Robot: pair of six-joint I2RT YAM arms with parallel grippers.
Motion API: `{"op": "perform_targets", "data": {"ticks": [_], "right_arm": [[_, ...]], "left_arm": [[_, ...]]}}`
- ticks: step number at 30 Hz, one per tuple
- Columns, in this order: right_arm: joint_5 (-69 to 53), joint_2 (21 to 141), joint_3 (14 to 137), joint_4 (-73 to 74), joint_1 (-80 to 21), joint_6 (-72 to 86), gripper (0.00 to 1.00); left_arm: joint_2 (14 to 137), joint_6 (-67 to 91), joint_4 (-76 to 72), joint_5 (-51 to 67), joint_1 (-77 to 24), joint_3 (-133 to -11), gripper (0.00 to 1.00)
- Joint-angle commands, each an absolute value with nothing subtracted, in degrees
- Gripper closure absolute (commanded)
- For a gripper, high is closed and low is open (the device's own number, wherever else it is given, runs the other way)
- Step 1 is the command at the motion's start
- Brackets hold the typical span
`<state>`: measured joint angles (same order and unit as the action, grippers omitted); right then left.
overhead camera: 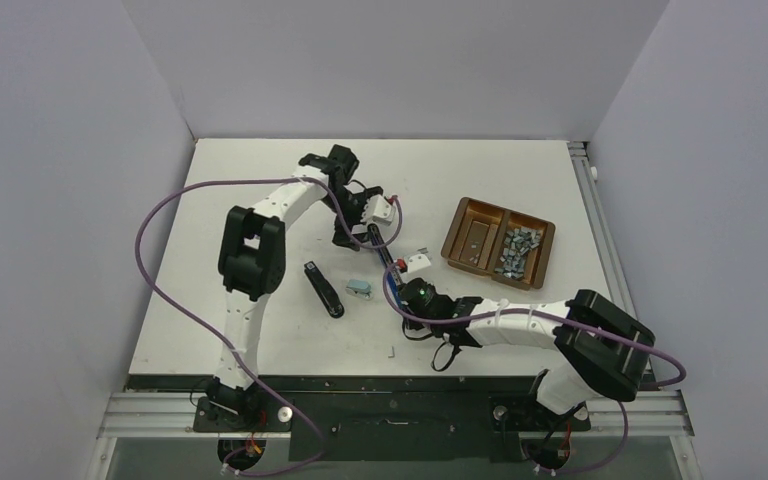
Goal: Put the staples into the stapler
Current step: Close the stapler at the center of the board.
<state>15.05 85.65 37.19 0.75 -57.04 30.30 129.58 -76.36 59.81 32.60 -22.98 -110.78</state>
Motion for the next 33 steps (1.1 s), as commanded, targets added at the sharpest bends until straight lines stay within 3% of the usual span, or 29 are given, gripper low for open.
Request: {"op": "perform_targets", "data": {"ticks": [1,10,20,25,33], "right_arm": [[12.5,83.7,35.5,-2.8,-57.1,28.9,0.91],[11.9,82.9,33.8,-3.6,-55.9,28.7,0.91],[11.5,83.8,32.9,-6.6,-54.3,29.2,0.91],[11.2,84.7,33.0,-8.3,-53.9,29.4,0.91],[12.0,86.7,32.4,-11.6,-53.4,30.0,0.92]], "left_arm": [[130.8,-86.3,57.4,31.3,-23.9,-111.7,0.08],[137.0,-86.0,55.0,27.8,-25.0,-118.2,0.19],[137.5,-91.5,61.3,28.6,-26.3,-119.5,0.60],[133.5,-90.9,61.7,31.8,-26.9,-118.0,0.65],[124.4,-92.4,63.2,36.0,-29.5,-110.9,0.82]]}}
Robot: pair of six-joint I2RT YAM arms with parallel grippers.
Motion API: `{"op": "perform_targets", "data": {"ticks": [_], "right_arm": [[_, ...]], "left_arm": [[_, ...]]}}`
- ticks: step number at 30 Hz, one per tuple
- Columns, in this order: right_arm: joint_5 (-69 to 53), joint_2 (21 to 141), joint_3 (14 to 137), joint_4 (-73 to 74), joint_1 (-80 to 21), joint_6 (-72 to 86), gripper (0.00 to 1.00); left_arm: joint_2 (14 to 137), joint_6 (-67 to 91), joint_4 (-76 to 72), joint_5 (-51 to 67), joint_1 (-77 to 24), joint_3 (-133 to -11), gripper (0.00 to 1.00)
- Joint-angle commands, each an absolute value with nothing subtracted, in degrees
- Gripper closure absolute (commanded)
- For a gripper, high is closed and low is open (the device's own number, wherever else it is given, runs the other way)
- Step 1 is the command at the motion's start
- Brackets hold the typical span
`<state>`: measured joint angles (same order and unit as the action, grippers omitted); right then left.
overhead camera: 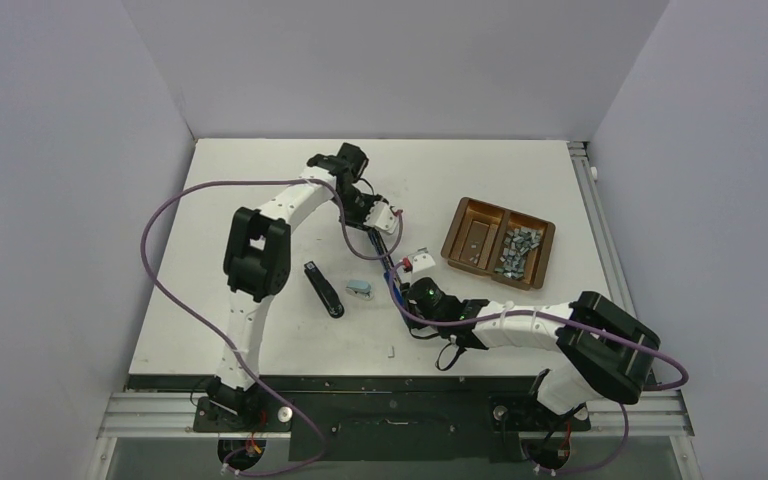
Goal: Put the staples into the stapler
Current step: Close the stapler at the center of the board.
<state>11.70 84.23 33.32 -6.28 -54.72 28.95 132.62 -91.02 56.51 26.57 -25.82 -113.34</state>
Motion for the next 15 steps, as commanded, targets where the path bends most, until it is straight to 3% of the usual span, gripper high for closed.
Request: {"op": "perform_targets", "data": {"ticks": [1,15], "right_arm": [[12.0,87.0,32.3,-12.1,-53.3,30.2,0.91],[15.7,90.7,33.1,-15.9,-53.1,32.5,0.92]], "left_arm": [[123.6,-92.5,63.6,36.2,-29.9,-110.3,0.83],[118.4,-92.6,68.4,40.3,-34.1,-108.0,0.86]]}}
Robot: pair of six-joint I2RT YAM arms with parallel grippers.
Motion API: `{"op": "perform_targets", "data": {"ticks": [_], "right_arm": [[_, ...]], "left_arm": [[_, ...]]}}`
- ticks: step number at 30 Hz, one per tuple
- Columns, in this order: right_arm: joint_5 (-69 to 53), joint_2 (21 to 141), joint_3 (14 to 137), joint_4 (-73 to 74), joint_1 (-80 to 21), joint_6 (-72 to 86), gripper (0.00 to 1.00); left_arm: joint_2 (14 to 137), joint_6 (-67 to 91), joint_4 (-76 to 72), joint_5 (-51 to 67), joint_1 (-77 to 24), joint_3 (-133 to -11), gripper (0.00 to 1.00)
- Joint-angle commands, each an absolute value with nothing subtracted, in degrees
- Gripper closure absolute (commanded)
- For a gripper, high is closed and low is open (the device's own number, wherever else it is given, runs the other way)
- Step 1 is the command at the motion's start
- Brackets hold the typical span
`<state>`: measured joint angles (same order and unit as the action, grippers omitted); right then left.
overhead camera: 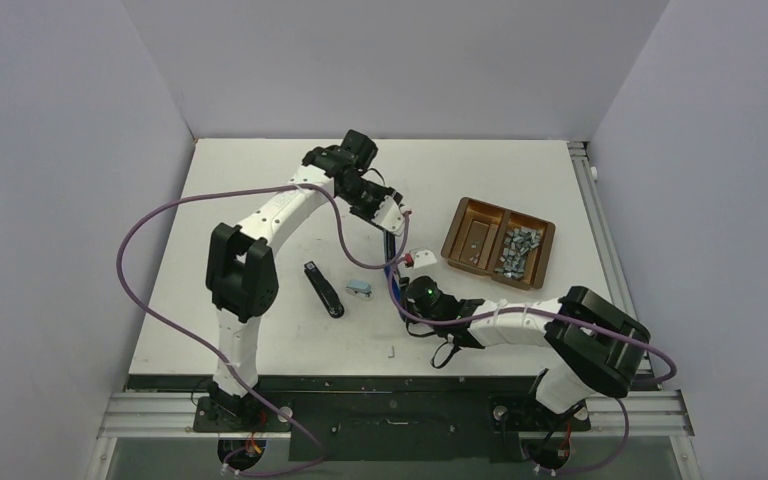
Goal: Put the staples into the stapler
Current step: Close the stapler at the center of the board.
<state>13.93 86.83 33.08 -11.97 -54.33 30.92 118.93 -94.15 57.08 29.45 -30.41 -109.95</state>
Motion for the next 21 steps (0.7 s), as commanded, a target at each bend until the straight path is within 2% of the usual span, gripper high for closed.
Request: {"op": "perform_targets", "data": {"ticks": [1,13,21], "right_arm": [[16.0,91.0,33.3,-16.1,-53.1,32.6,0.91],[20.3,97.2,36.8,-18.9,-52.1,33.5,0.91],[20.6,98.8,37.5,-20.1,-52.1,32.9,0.92]], "left_arm": [[118.2,-92.5,69.0,40.7,-34.4,-107.8,0.86],[116.3,-92.1,76.9,43.8,-36.7,-104.9,0.87],[111.8,-87.0,73.3,44.2,-37.1,-98.7,0.88]]}}
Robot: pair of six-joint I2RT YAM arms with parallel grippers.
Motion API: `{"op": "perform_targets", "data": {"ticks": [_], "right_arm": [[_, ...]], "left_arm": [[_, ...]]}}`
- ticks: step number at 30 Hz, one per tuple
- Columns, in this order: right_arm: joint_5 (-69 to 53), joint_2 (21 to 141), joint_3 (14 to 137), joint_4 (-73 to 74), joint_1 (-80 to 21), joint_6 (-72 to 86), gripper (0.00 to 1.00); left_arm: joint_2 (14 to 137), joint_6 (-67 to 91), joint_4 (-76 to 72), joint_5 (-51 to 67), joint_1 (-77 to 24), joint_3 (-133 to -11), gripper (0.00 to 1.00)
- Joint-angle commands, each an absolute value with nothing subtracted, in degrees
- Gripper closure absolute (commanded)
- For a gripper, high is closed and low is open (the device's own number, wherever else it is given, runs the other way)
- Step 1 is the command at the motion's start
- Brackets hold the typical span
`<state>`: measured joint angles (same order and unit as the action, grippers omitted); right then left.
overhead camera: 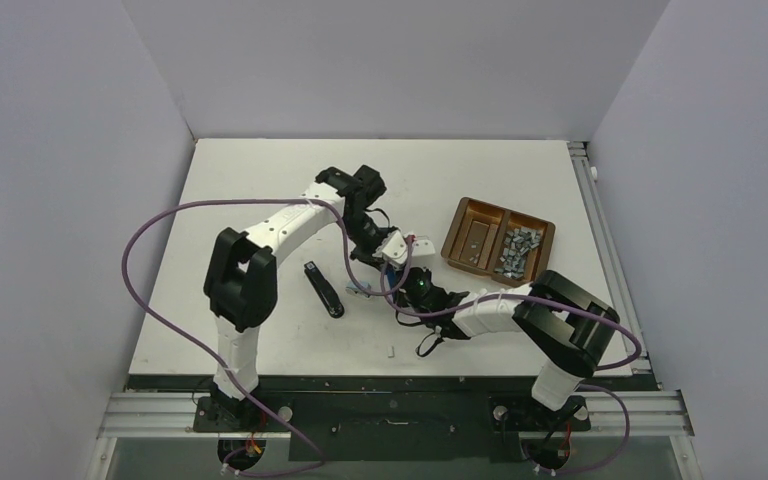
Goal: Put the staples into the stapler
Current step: Close the stapler at the center of the board.
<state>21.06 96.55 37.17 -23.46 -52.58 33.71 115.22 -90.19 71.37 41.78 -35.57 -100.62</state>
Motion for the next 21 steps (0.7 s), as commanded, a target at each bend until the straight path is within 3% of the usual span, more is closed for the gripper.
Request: {"op": "perform_targets", "data": {"ticks": [1,6,11,21], "right_arm": [[20.7,98.8,37.5,-20.0,-52.1,32.9,0.91],[20.9,97.8,37.6,-19.5,-52.2,32.1,0.90],[19.5,95.5,38.7,-16.3,-52.6,31.1,0.71],[20.4,90.6,39.1,-10.5,-56.8,29.4,0.60]], "left_arm": [[111.3,-85.6,72.1,44.2,-37.0,-98.4,0.88],[109.5,-70.8,64.8,46.8,-34.2,-100.0,0.88],[107.2,-55.6,57.6,49.4,-28.1,-101.8,0.88],[95.1,-44.1,46.0,48.1,-19.5,-88.3,0.87]]}}
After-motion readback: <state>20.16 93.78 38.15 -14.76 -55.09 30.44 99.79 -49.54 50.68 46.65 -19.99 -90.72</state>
